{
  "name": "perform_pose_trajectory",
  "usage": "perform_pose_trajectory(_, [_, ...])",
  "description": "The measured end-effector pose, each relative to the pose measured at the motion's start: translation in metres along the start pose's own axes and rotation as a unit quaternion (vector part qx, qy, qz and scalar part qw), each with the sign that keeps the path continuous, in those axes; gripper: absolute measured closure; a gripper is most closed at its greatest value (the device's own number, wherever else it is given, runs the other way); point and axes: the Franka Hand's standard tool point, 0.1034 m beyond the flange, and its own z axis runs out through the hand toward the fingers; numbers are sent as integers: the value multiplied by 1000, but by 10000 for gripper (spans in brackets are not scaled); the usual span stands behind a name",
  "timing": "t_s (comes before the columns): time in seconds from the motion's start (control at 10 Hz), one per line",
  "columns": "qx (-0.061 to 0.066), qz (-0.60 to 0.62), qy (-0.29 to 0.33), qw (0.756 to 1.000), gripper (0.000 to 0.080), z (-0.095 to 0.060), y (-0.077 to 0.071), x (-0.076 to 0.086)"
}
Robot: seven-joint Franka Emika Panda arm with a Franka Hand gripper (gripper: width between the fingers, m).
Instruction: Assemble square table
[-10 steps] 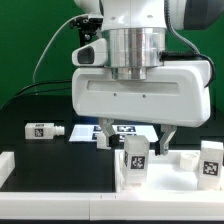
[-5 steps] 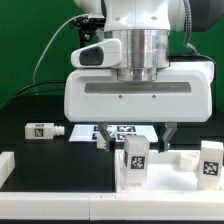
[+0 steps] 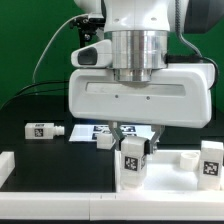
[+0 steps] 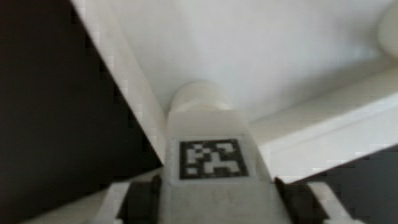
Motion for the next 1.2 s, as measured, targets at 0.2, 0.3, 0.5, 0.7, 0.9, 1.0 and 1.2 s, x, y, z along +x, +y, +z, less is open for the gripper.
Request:
perform_pose_trajectory(0.2, [4,202,-9,979,514,0,-1,-1])
perform_pose_trajectory(0.3, [9,300,-19,954,514,1,-2,-2])
perform_pose_trajectory(0.5, [22,416,-33,909,514,2,-2,-2])
perform_pose_trajectory(0.7, [21,426,-33,904,465,2,-3,-2])
perform_pose_trajectory(0.9, [14,331,-26,943,282,3,-4,-5])
perform_pose_trajectory(1.0, [9,229,-25,973,282,0,-6,-5])
perform_pose_trajectory(1.2, [6,133,-27,991,158,-5,-12,-7])
